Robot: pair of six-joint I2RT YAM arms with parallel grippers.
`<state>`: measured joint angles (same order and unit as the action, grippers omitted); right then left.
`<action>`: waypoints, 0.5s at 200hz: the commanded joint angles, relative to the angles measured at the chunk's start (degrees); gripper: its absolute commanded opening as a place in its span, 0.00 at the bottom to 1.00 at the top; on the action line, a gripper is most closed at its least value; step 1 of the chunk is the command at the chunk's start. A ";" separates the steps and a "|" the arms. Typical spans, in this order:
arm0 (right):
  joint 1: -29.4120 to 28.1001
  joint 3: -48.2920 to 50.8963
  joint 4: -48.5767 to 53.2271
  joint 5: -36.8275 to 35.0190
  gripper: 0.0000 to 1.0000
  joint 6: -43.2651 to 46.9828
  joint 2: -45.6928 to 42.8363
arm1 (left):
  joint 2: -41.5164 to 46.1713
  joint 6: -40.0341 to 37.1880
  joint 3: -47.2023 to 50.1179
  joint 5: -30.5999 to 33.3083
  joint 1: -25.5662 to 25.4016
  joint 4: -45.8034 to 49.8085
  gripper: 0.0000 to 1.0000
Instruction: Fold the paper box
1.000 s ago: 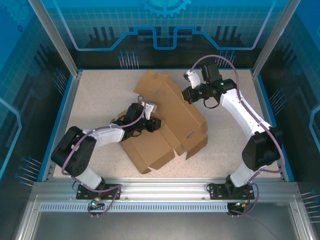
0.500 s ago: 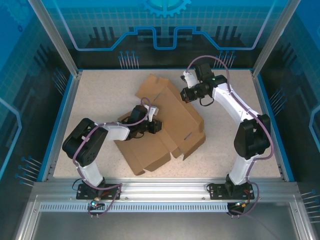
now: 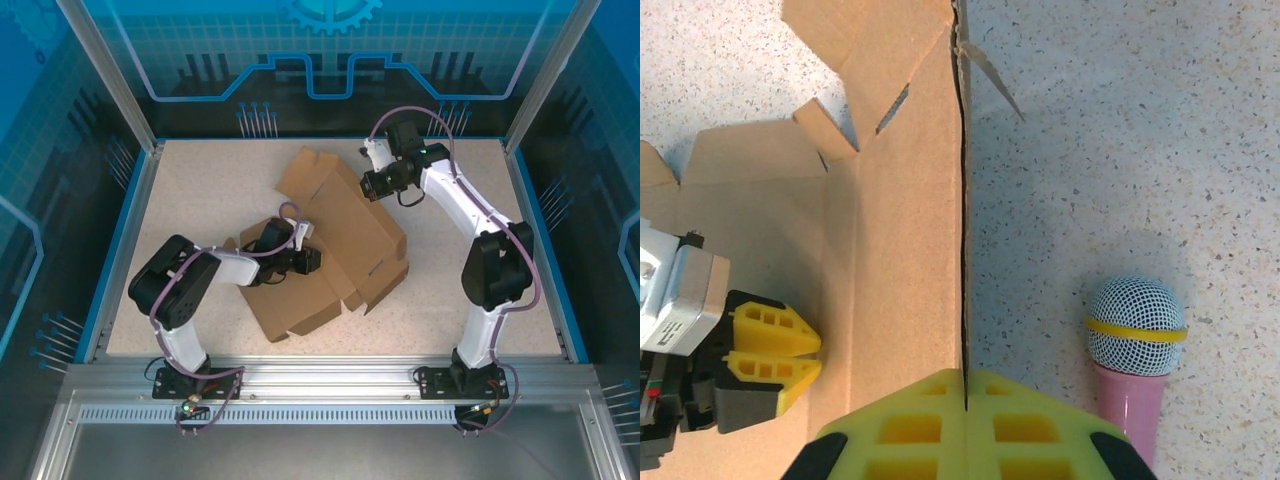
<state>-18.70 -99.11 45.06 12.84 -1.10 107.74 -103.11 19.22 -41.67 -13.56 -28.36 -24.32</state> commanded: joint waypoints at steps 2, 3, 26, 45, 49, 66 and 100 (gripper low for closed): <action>-0.46 -1.97 0.91 0.50 0.00 -0.18 1.08 | -4.09 3.40 -0.52 -1.38 -0.38 -2.48 0.26; -0.50 -1.97 0.91 0.46 0.00 -0.24 1.11 | -4.14 3.51 -0.56 -1.38 -0.43 -2.48 0.26; -1.70 -2.08 0.78 0.14 0.00 -1.28 0.57 | -5.17 4.30 -0.58 -1.29 -0.48 -3.39 0.25; -3.18 -1.71 0.34 -0.47 0.00 -2.52 -0.07 | -5.59 4.61 -1.02 -1.46 -0.51 -3.50 0.25; -3.46 -1.57 0.21 -0.64 0.00 -2.85 -0.24 | -5.62 4.67 -1.14 -1.51 -0.50 -3.48 0.26; -5.42 -1.01 -0.19 -2.01 0.00 -3.88 -0.76 | -5.96 5.07 -1.26 -1.65 -0.48 -4.02 0.25; -9.97 0.60 -1.02 -6.41 0.00 -5.96 -1.43 | -6.40 5.75 -1.22 -1.91 -0.57 -4.76 0.25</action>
<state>-24.08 -99.55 43.57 7.97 -4.47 106.98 -106.50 23.70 -42.65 -14.24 -28.36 -30.79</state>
